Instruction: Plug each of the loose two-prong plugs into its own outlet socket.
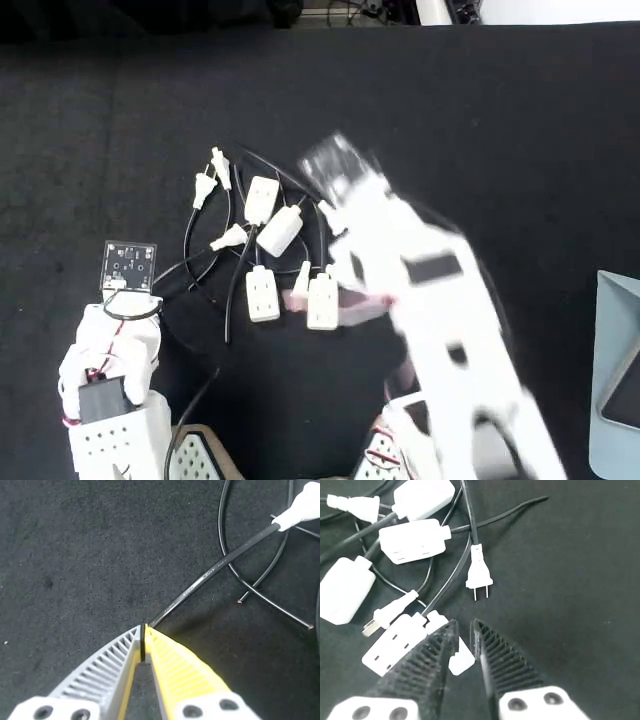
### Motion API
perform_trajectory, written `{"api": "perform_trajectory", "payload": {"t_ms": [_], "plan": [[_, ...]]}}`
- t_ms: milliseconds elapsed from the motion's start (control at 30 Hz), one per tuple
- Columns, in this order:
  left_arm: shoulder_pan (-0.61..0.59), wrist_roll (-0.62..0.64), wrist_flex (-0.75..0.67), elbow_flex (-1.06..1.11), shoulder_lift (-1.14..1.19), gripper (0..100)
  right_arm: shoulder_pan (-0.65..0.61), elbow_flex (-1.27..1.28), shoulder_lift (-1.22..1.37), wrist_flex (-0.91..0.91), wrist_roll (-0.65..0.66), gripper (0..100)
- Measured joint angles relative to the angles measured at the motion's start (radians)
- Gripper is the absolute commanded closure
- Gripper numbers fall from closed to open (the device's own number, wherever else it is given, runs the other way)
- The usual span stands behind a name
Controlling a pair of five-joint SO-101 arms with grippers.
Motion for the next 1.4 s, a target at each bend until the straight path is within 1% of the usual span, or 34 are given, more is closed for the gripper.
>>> {"api": "perform_trajectory", "payload": {"t_ms": [33,200,367,500,667,933,1200,1400], "plan": [[0.0,0.0,0.0,0.0,0.0,97,0.0,-0.043,0.069,0.0,0.0,93.3],[0.0,0.0,0.0,0.0,0.0,97,0.0,-0.229,0.358,0.008,-0.017,83.6],[0.0,0.0,0.0,0.0,0.0,97,-0.002,-0.379,0.563,0.074,-0.052,83.2],[0.0,0.0,0.0,0.0,0.0,97,-0.034,-0.45,0.683,0.081,-0.057,83.2],[0.0,0.0,0.0,0.0,0.0,97,-0.072,-0.509,0.796,0.081,-0.057,83.2],[0.0,0.0,0.0,0.0,0.0,97,-0.066,-0.632,0.953,0.081,-0.058,83.2],[0.0,0.0,0.0,0.0,0.0,97,0.021,-0.698,0.996,0.081,-0.058,83.2],[0.0,0.0,0.0,0.0,0.0,97,0.031,-0.724,1.048,0.081,-0.058,83.2]]}}
